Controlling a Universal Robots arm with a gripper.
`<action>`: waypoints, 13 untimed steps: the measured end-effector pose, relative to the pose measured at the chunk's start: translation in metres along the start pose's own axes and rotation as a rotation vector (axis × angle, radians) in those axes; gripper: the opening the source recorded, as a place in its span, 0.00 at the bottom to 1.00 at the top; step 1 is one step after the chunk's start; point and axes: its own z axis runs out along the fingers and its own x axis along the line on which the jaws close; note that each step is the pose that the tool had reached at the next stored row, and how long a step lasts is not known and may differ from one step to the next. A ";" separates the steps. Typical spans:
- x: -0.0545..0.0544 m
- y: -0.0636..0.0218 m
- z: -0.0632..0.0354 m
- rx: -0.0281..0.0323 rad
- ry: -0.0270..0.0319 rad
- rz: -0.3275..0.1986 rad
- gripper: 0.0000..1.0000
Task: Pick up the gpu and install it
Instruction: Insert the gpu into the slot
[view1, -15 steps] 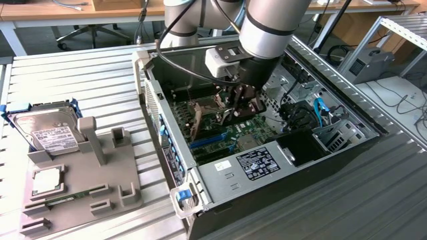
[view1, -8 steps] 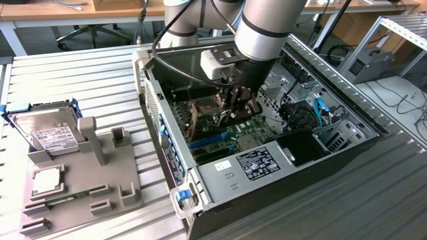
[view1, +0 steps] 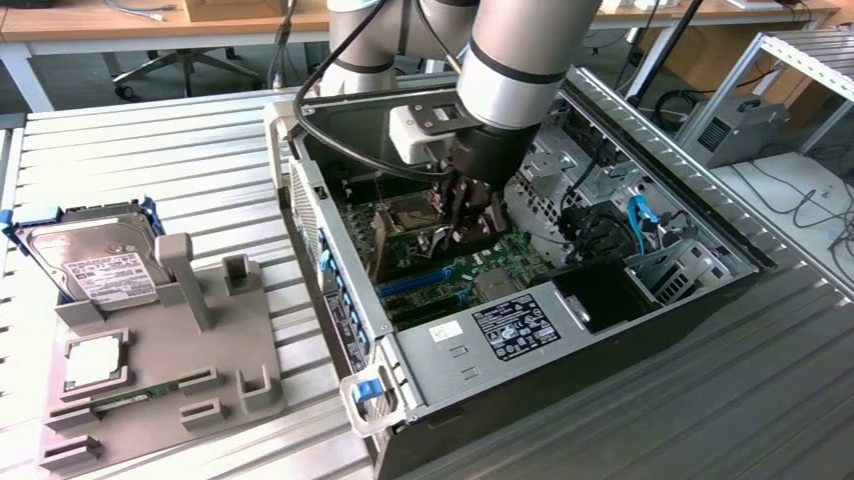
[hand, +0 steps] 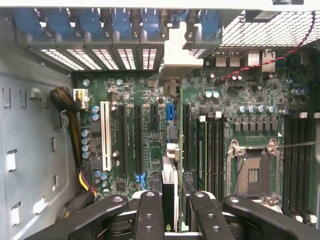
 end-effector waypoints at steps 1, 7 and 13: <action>-0.001 0.0007 0.0012 0.0001 0.0021 0.001 0.26; -0.005 0.0084 0.0105 0.0005 0.0107 0.005 0.26; -0.006 0.0210 0.0224 0.0009 0.0141 0.011 0.26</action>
